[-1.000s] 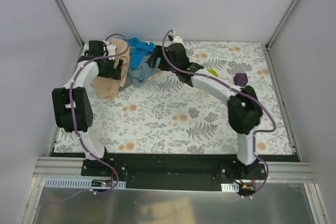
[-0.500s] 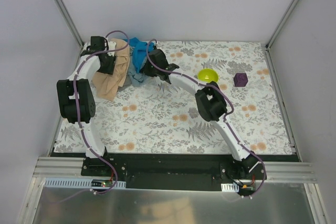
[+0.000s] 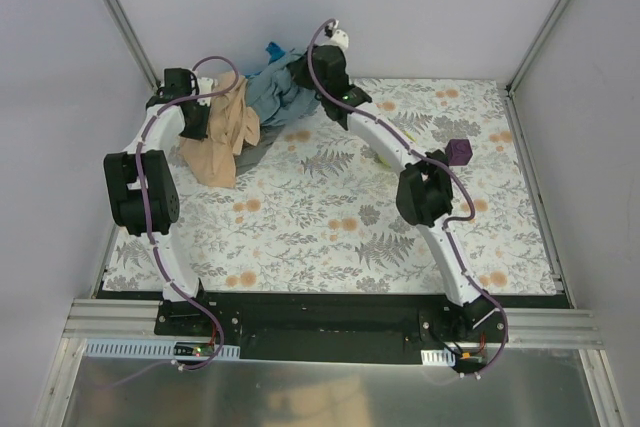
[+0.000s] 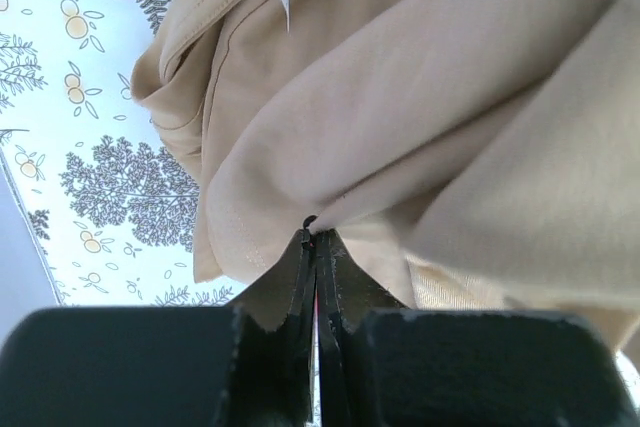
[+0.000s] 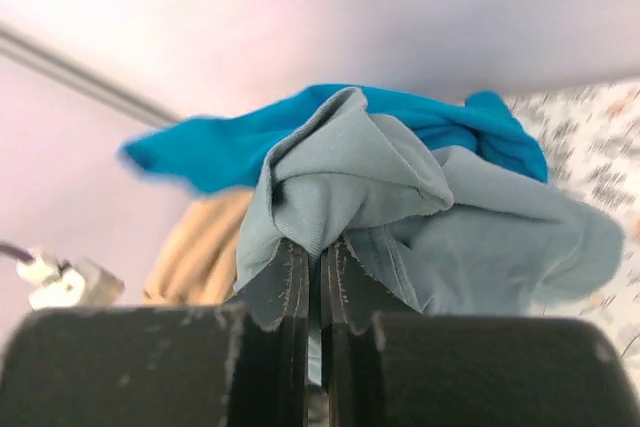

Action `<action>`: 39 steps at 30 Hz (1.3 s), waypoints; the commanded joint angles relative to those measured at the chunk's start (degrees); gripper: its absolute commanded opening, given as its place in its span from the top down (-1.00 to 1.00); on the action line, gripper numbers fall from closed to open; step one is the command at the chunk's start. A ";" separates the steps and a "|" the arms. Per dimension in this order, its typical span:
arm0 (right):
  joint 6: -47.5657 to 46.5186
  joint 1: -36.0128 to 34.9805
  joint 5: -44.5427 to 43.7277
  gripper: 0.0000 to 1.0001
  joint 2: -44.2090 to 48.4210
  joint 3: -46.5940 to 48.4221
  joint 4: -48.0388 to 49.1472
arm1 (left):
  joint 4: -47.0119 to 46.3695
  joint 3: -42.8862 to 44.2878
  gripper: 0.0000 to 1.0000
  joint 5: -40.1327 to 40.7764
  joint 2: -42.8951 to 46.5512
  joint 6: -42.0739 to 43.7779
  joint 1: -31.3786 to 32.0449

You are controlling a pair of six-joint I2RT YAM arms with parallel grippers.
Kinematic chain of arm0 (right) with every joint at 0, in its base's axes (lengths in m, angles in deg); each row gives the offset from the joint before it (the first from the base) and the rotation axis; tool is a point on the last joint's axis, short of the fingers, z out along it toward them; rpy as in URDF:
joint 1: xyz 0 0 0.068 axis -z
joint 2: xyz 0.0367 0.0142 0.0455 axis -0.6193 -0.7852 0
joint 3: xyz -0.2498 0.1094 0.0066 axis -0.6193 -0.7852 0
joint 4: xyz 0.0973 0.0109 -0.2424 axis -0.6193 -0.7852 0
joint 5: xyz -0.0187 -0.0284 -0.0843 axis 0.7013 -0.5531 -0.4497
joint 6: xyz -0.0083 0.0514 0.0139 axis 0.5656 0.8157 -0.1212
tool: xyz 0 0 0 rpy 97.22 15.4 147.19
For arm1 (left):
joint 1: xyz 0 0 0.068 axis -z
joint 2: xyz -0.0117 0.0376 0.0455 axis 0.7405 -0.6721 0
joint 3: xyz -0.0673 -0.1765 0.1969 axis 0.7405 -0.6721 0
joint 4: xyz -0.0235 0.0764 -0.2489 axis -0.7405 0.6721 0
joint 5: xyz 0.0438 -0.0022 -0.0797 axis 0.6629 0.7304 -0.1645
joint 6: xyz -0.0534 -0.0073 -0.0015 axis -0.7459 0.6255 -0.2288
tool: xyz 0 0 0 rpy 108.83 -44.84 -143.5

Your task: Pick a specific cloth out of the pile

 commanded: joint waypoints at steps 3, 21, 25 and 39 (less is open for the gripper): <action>2.79 3.70 -4.13 1.00 -3.24 7.64 5.25 | 0.86 2.27 1.00 0.21 2.08 -0.41 -0.90; -19.52 1.95 -8.70 -0.99 19.40 -16.07 -12.51 | 3.58 1.92 -0.10 -4.53 7.44 0.55 1.56; -20.14 -0.25 -9.32 -0.99 24.86 -25.38 -12.07 | 3.93 2.26 -0.65 -6.38 8.33 1.26 5.07; -17.59 -6.32 -1.50 -0.99 25.40 -33.76 -10.75 | 5.51 19.75 0.19 12.95 -11.18 6.44 10.00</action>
